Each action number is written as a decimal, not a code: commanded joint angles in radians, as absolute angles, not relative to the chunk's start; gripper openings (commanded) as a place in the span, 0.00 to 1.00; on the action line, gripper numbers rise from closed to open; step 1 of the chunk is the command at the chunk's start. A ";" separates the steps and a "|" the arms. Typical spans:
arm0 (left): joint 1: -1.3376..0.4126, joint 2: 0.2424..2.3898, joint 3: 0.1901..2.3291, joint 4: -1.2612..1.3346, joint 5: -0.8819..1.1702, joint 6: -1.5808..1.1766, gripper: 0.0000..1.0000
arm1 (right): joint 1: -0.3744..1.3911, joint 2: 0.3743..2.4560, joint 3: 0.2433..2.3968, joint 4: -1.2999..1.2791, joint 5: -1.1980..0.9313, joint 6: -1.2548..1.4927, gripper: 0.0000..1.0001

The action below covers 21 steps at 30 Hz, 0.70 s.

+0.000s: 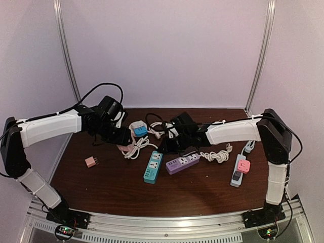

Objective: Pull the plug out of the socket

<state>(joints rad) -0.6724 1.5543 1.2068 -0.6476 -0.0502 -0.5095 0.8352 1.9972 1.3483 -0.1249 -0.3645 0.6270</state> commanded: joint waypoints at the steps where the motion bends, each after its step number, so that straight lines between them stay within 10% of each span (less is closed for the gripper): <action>1: -0.572 1.452 1.146 -0.528 -0.075 -0.595 0.17 | 0.831 1.876 1.402 -0.185 -0.293 0.552 0.22; 15: -0.137 1.468 0.860 0.056 0.377 -0.815 0.18 | 0.820 1.624 1.257 -0.216 -0.138 0.490 0.98; 21: -0.051 1.586 0.840 0.209 0.458 -0.866 0.19 | 0.814 1.543 1.190 -0.225 -0.093 0.484 1.00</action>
<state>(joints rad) -0.0948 1.5337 0.8524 -0.0219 0.3477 -0.8070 0.8242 1.5955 1.2285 -0.2096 -0.1585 0.4965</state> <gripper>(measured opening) 0.620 0.997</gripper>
